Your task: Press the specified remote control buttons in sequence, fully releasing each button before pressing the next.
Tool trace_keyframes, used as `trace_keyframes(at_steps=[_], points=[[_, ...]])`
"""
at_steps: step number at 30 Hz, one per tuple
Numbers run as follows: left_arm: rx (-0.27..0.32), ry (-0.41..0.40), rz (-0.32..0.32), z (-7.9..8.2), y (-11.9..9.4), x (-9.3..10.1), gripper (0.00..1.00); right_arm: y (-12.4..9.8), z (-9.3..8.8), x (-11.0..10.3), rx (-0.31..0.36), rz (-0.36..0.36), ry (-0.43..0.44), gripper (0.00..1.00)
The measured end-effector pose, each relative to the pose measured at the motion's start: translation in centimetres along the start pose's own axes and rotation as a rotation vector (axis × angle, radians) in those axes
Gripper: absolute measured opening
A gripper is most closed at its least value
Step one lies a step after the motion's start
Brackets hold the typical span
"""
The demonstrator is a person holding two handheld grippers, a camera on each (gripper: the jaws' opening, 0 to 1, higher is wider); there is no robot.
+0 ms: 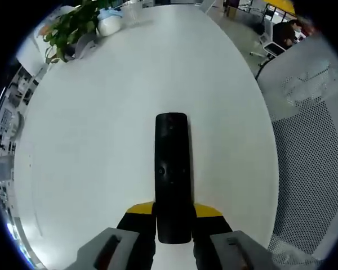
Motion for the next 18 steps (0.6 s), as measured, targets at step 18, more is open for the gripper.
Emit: trace_keyframes(at_steps=[18], points=[[0.022,-0.003,0.002,0.0,-0.1,1.1,0.23,0.0,-0.2,-0.4,-0.011,0.014,-0.014,0.21]])
Point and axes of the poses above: the point that each gripper's makers call its tool centre point, and the gripper's own axes: y roughly forward along the fingers, x roughly to its right, z roughly out of its top, the point moved 1 cm from there along -y, roughly backward along the fingers, and after that the axes turned 8 degrees about x, right-handed, at the moved point
